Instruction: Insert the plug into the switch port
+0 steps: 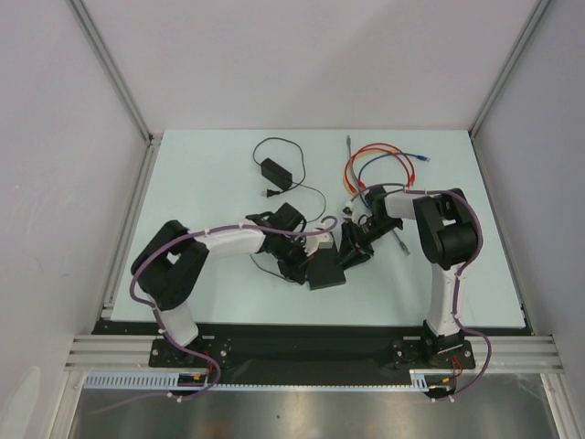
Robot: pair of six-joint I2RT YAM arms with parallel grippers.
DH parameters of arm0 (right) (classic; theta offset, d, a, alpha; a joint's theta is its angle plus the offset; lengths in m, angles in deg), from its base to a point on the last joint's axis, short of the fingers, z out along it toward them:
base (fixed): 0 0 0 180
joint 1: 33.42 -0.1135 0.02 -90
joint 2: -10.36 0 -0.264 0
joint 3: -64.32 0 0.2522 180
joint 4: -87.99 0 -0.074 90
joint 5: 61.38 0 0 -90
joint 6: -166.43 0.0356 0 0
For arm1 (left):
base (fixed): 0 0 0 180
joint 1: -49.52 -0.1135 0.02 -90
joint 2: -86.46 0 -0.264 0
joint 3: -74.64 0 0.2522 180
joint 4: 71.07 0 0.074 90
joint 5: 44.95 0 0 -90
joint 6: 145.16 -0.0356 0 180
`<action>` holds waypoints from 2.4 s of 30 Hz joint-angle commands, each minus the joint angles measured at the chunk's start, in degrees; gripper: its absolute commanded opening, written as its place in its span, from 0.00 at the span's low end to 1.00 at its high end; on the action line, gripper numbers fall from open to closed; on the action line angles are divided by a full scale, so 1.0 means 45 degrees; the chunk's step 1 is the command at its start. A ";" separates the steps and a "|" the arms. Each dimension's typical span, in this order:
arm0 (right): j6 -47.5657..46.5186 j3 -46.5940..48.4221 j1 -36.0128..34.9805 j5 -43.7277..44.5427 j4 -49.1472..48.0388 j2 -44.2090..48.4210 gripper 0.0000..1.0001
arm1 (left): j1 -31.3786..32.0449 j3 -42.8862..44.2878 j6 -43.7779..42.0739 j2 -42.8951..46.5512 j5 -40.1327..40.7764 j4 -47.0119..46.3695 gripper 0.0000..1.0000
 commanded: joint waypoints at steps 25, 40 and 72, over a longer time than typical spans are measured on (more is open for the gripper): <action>0.2808 0.0586 -0.3005 0.0130 -0.4772 -0.0503 0.50 | -0.4685 -0.0904 -0.7688 0.2006 -0.1096 0.3046 0.47; 0.4662 0.1404 -0.4587 0.0053 -0.8014 -0.1888 0.64 | -0.5506 0.0618 -0.4585 -0.0219 -0.0039 0.0390 0.38; -0.2680 0.2559 0.0667 0.9562 0.0227 0.3385 0.49 | -0.6913 0.3158 -0.0835 0.4487 -0.1896 -0.0293 0.58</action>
